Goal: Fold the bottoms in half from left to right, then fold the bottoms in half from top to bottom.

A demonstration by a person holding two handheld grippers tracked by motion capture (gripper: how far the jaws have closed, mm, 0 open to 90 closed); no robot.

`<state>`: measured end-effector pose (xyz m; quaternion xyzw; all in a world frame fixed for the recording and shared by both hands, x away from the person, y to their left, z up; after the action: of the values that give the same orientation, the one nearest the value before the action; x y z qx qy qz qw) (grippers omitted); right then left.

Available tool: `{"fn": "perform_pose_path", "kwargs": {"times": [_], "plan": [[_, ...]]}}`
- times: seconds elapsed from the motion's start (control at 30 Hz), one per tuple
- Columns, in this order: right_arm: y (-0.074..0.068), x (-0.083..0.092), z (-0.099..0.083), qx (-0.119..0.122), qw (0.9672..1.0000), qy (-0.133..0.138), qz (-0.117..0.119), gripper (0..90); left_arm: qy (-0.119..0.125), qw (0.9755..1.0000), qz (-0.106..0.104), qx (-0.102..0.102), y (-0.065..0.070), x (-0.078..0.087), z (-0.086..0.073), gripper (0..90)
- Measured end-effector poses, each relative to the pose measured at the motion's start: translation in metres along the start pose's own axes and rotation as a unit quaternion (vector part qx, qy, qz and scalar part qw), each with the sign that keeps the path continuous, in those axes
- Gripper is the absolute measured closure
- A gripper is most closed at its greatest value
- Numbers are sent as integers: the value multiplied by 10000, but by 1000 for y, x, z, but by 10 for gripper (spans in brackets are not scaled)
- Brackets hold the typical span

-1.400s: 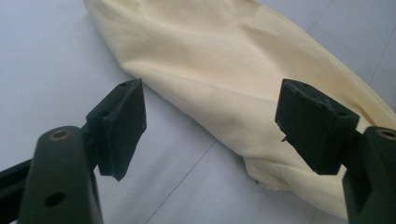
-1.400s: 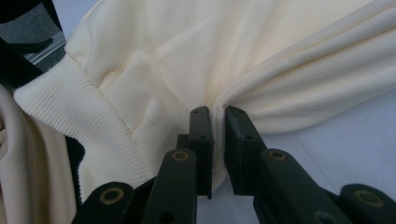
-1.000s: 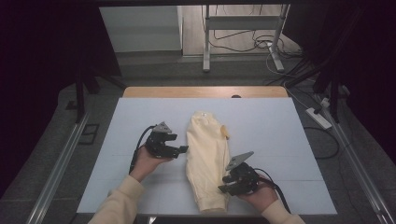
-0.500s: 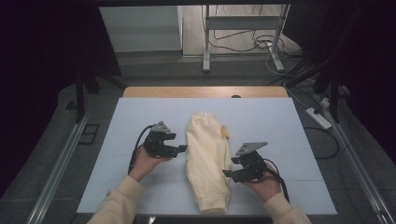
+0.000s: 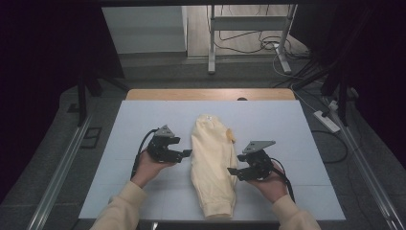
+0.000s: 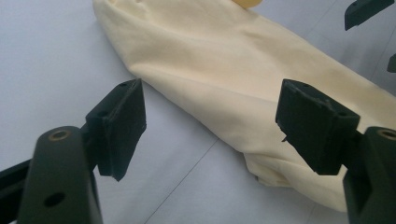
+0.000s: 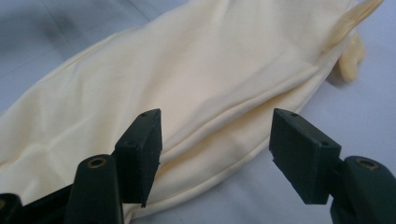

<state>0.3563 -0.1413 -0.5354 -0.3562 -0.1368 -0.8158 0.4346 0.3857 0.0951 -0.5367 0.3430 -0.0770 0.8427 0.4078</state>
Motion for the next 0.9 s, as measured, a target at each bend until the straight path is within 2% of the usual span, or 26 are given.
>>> {"fn": "perform_pose_path", "kwargs": {"times": [0.43,0.63,0.9], "plan": [[5,-4,3,60,9999,1,-128,343,21,10000,-19,5,0,-2,2,244],[7,-7,4,14,9999,-34,-129,342,43,10000,-37,28,-1,-2,3,244],[12,-14,16,47,9999,11,-137,342,84,9999,-16,103,-5,-2,6,243]]}}
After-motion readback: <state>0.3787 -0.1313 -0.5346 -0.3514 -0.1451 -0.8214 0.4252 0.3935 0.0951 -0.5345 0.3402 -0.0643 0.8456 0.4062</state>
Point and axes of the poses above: each handheld gripper's, and its own axes: x roughly backward along the jaws, z roughly out of its top, y roughly to its right, the point moved 8 cm from there along -x, roughly forward along the jaws, and after that the axes turned 1 degree about -x, right-handed, at the moved point
